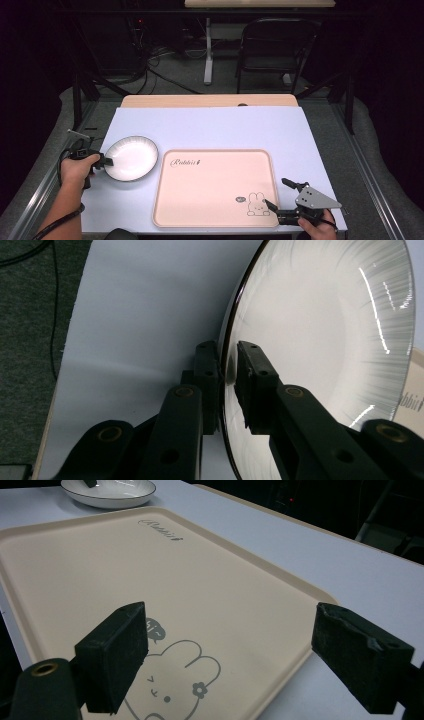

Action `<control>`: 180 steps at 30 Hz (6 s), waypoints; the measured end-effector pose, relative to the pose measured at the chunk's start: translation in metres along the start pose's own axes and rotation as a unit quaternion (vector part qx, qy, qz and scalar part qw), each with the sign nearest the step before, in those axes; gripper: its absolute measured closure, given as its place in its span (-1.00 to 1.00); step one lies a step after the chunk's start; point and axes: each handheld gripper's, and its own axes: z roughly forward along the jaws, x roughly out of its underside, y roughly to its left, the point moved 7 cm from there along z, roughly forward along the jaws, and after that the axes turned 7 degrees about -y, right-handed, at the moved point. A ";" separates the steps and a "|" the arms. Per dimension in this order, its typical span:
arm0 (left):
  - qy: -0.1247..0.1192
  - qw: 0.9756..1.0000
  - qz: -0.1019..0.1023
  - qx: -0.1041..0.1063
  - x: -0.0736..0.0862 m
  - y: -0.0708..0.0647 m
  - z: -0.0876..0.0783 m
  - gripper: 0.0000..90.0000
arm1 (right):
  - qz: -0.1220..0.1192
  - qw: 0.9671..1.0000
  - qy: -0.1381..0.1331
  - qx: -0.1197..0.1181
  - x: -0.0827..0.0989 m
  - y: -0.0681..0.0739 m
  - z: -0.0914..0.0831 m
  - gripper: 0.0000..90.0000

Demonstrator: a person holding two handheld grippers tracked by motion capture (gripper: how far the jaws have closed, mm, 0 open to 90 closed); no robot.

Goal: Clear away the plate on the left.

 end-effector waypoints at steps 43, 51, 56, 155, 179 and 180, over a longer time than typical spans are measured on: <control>-0.003 0.998 0.052 -0.041 -0.011 -0.037 -0.032 0.88 | 0.000 1.000 -0.001 0.002 0.000 -0.001 0.000 -0.68; -0.013 0.996 0.063 -0.060 -0.016 -0.040 -0.046 0.86 | 0.000 1.000 0.000 0.002 0.000 -0.001 0.000 -0.68; -0.015 0.996 0.067 -0.063 -0.016 -0.041 -0.053 0.86 | 0.000 1.000 0.000 0.002 0.000 -0.001 0.000 -0.68; 0.085 0.936 0.341 0.034 0.074 -0.255 -0.013 0.83 | 0.002 1.000 -0.004 0.000 -0.001 -0.001 0.001 -0.68; 0.117 0.917 0.379 0.054 0.106 -0.280 0.011 0.83 | 0.002 1.000 -0.004 0.000 -0.001 -0.001 0.001 -0.68; 0.118 0.917 0.378 0.054 0.108 -0.281 0.012 0.83 | 0.002 1.000 -0.004 0.000 -0.001 -0.001 0.001 -0.68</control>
